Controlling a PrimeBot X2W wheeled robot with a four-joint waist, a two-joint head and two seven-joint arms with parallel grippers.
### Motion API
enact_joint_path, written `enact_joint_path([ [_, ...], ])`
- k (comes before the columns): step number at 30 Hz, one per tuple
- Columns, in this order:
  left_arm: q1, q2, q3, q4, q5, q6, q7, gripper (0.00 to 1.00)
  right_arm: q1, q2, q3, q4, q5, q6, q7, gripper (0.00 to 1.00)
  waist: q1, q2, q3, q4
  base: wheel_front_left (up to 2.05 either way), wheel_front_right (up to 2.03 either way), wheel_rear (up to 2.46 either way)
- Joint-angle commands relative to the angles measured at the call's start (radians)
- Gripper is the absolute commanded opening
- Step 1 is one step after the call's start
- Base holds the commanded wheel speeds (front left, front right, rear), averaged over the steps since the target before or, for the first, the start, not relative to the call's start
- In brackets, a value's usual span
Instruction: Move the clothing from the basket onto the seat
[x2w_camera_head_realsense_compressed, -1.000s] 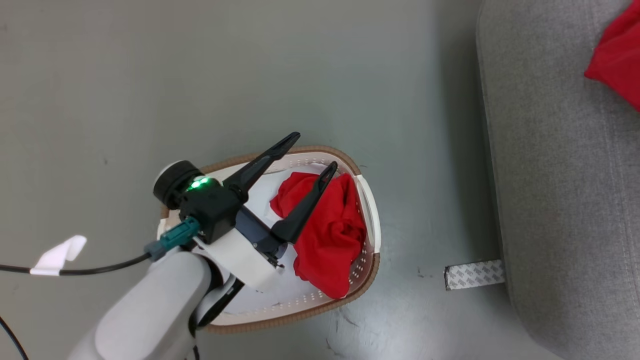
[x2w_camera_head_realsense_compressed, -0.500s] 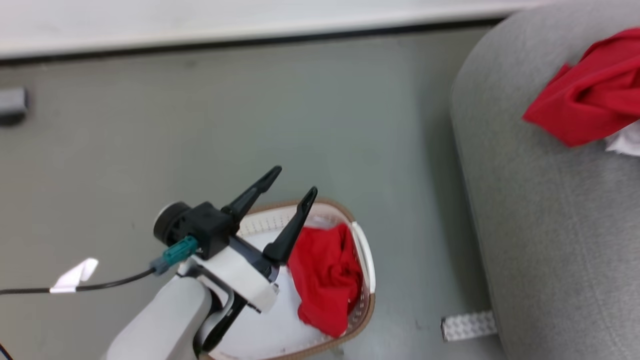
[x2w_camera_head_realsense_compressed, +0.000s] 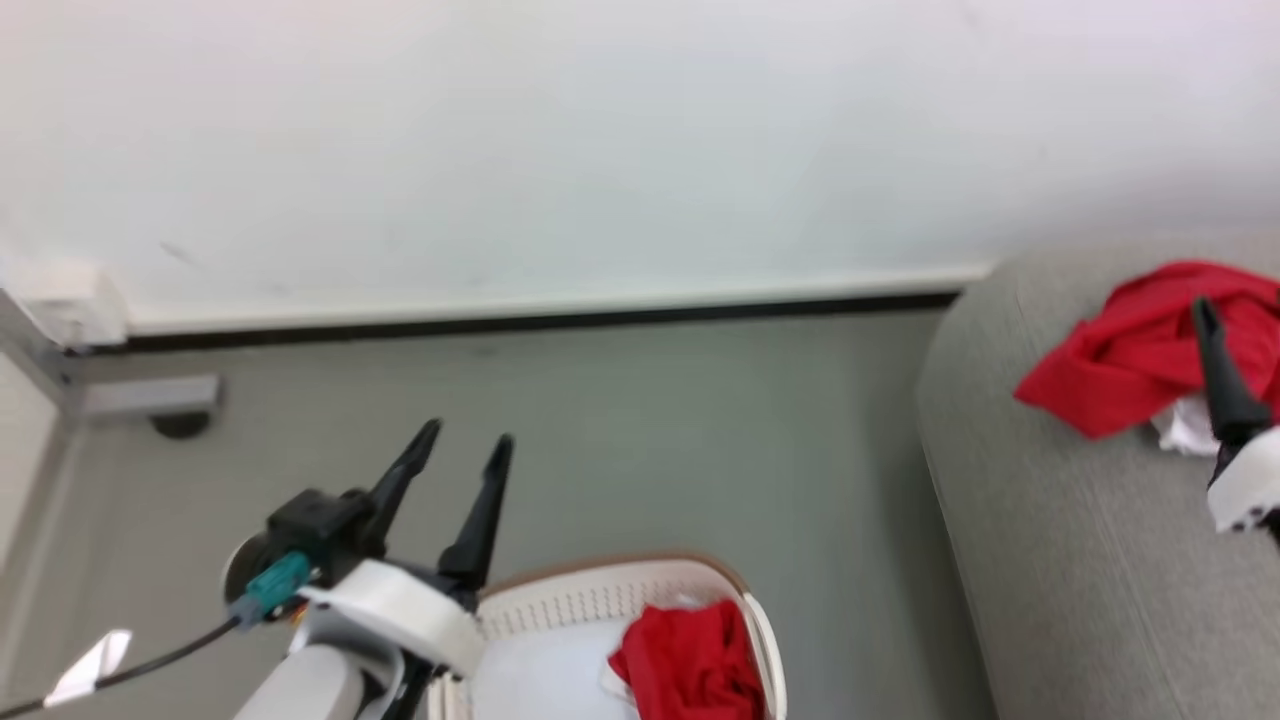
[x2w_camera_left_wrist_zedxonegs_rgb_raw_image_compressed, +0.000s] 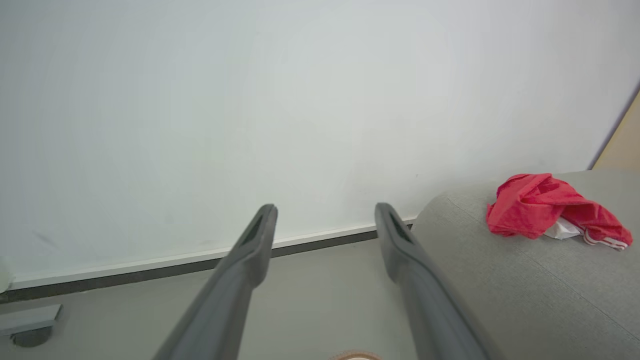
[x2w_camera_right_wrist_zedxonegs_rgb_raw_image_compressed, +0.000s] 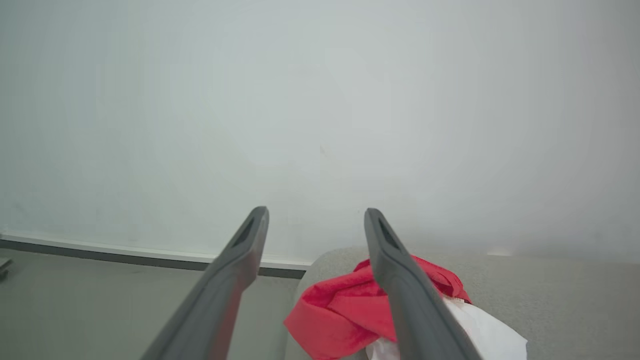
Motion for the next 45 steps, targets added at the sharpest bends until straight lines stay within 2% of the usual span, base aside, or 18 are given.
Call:
enact_joint_path([
  [1, 0.036, 0.000, 0.026, 0.004, 0.025, 0.017, -0.002, 1.00, 0.058, 0.018, -0.018, -0.041, 0.013, -0.002, -0.027, 1.00, 0.0002, 0.0000, -0.074, 0.057, 0.00, 0.00, 0.00],
  [2, 0.036, 0.000, 0.026, 0.004, 0.025, 0.017, -0.002, 1.00, 0.058, 0.018, -0.018, -0.041, 0.013, -0.002, -0.027, 1.00, 0.0002, 0.0000, -0.074, 0.057, 0.00, 0.00, 0.00],
  [5, 0.077, -0.007, 0.078, 0.005, 0.037, 0.033, -0.001, 1.00, 0.156, 0.073, -0.055, -0.128, 0.038, -0.002, -0.085, 1.00, 0.0002, 0.0000, -0.094, 0.080, 0.00, 0.00, 0.00],
  [12, 0.160, -0.027, 0.178, -0.018, 0.106, 0.045, -0.001, 1.00, 0.355, 0.193, -0.083, -0.272, -0.027, -0.002, -0.163, 1.00, 0.0002, 0.0000, -0.107, 0.101, 0.00, 0.00, 0.00],
  [19, 0.232, -0.075, 0.251, -0.038, 0.172, 0.035, -0.001, 1.00, 0.472, 0.296, -0.103, -0.301, -0.128, -0.002, -0.195, 1.00, 0.0002, 0.0000, -0.098, 0.098, 0.00, 0.00, 0.00],
  [23, 0.250, -0.099, 0.288, -0.040, 0.201, 0.015, -0.001, 1.00, 0.486, 0.321, -0.105, -0.307, -0.151, -0.002, -0.195, 1.00, 0.0002, 0.0000, -0.091, 0.092, 0.00, 0.00, 0.00],
  [34, 0.251, -0.149, 0.355, -0.029, 0.253, -0.041, -0.002, 1.00, 0.468, 0.338, -0.108, -0.315, -0.174, -0.002, -0.196, 1.00, 0.0002, 0.0000, -0.087, 0.077, 0.00, 0.00, 0.00],
  [45, 0.216, -0.182, 0.370, 0.018, 0.275, -0.096, -0.002, 1.00, 0.420, 0.324, -0.097, -0.290, -0.176, -0.002, -0.196, 1.00, 0.0002, 0.0000, -0.023, 0.027, 0.00, 0.00, 0.00],
])
